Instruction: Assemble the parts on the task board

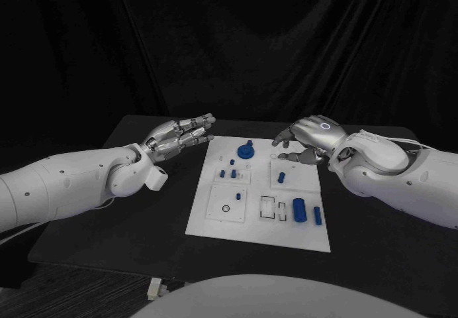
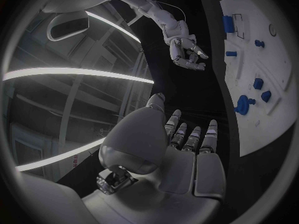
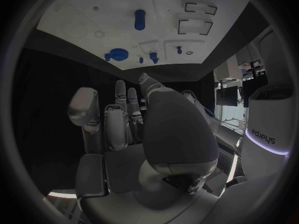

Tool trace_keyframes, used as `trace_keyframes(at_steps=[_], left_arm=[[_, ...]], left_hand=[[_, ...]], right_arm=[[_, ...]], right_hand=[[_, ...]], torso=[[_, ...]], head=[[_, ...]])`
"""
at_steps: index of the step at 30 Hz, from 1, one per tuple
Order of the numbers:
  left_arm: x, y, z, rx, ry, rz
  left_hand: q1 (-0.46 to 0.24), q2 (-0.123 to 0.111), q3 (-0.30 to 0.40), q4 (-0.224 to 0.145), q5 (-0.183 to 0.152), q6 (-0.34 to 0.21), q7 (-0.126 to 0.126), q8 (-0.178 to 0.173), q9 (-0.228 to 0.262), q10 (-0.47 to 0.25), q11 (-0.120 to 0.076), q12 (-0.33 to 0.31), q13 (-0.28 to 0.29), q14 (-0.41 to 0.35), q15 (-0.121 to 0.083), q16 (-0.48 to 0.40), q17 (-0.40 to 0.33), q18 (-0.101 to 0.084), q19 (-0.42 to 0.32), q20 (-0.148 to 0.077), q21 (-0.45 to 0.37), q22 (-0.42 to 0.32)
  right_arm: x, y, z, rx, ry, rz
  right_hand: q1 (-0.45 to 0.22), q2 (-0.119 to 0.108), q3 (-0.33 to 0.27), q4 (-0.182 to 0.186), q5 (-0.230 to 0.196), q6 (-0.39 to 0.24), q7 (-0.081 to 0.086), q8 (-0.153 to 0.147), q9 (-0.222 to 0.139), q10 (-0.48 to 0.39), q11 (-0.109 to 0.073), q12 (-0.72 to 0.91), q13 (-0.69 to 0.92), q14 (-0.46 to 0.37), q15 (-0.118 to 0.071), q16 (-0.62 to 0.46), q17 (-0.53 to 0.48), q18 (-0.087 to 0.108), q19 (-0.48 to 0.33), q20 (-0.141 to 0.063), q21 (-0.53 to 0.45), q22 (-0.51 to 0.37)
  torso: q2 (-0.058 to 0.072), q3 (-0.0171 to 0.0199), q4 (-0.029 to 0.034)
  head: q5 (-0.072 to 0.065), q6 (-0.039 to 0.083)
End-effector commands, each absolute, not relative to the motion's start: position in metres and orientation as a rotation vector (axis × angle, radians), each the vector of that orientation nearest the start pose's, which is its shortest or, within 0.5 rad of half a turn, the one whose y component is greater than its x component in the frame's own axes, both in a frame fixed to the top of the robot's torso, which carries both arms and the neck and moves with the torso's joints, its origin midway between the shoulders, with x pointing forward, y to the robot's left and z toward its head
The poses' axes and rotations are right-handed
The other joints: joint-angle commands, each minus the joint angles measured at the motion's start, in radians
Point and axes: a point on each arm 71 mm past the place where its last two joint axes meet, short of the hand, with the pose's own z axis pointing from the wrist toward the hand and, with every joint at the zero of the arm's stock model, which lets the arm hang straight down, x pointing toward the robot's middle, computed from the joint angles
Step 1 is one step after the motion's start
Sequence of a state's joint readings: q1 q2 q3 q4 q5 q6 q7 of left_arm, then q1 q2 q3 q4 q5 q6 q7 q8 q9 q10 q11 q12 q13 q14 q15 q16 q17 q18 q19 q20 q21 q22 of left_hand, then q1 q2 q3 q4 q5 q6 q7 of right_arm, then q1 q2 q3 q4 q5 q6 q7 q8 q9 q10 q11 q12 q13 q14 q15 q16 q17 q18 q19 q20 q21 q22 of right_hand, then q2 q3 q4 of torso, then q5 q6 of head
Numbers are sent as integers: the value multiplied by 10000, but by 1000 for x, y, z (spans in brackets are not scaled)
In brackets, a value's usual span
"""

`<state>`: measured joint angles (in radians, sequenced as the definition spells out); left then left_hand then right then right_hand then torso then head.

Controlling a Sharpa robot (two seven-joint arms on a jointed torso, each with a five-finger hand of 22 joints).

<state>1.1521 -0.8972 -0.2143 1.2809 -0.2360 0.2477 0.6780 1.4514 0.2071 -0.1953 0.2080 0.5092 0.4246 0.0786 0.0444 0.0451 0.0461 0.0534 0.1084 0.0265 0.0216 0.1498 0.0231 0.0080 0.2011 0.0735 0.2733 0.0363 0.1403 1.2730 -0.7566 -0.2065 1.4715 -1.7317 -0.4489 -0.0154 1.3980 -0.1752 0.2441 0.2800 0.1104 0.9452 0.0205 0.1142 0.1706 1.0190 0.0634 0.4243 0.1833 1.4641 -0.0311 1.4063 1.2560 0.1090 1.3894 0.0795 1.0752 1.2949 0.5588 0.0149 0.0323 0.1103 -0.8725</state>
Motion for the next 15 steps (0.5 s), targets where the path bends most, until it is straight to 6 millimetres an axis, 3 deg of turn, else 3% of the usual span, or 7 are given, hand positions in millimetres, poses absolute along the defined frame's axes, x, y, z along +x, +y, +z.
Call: trace_keyframes(at_steps=[1,2,6,11,12,15], left_arm=[[469,286,-248,-7597,15484,-18548],[469,286,-248,-7599,15485,-18547],[469,287,-248,-7613,15508,-18546],[469,287,-248,-7628,15537,-18562],[468,287,-248,-7630,15543,-18570],[468,287,-248,-7636,15560,-18586]], left_hand=[[51,5,226,-130,122,-302,-139,-18,-26,-5,-84,176,-21,-15,-154,-35,7,-221,-249,-98,-115,-137],[49,6,227,-129,123,-366,-186,-26,-33,-1,-86,184,-19,-19,-161,-37,7,-220,-250,-100,-116,-136],[47,9,230,-130,121,-421,-227,-34,-39,2,-80,189,-18,-12,-163,-28,11,-219,-242,-99,-111,-113],[48,15,235,-133,123,-427,-208,-33,-38,3,-72,189,-18,7,-122,-8,19,-217,-209,-62,-94,-50],[48,19,239,-135,125,-440,-195,-33,-38,3,-72,190,-18,16,-92,1,22,-214,-194,-37,-86,-31],[48,22,242,-137,125,-444,-184,-31,-37,3,-70,190,-19,27,-64,12,26,-214,-184,-14,-80,-21]], right_arm=[[480,-173,-205,-5031,15623,5564],[480,-175,-207,-4995,15741,5480],[479,-178,-213,-4946,16051,5336],[478,-177,-222,-4982,16488,5207],[477,-177,-225,-4987,16574,5186],[477,-175,-230,-5014,16750,5159]], right_hand=[[-142,8,-300,44,-198,45,104,-63,-125,-457,-7,-248,-168,433,-34,497,706,-321,415,-33,945,1763],[-216,25,-341,66,-225,39,112,-77,-139,-444,-12,-246,-169,461,-44,527,755,-331,452,-44,1010,1776],[-552,157,-476,67,-216,226,436,-27,-153,137,-129,130,0,478,-54,524,741,-334,491,-59,1057,1775],[-552,106,-523,42,-220,274,605,-23,-160,115,-145,166,44,479,-94,521,746,-330,485,-92,1055,1771],[-540,92,-543,34,-223,170,654,-90,-192,67,-151,176,68,633,-100,782,1265,-434,691,-115,1614,1912],[-546,77,-575,34,-222,77,702,-152,-226,-68,-130,153,87,723,-111,930,1547,-493,816,-123,1936,1987]], torso=[[-22,-10,-2],[-21,-8,4],[-10,0,-2],[17,7,1],[19,6,2],[20,5,6]], head=[[-7,-1],[-10,-1],[-1,-1],[-20,-1],[-24,-1],[-12,-1]])
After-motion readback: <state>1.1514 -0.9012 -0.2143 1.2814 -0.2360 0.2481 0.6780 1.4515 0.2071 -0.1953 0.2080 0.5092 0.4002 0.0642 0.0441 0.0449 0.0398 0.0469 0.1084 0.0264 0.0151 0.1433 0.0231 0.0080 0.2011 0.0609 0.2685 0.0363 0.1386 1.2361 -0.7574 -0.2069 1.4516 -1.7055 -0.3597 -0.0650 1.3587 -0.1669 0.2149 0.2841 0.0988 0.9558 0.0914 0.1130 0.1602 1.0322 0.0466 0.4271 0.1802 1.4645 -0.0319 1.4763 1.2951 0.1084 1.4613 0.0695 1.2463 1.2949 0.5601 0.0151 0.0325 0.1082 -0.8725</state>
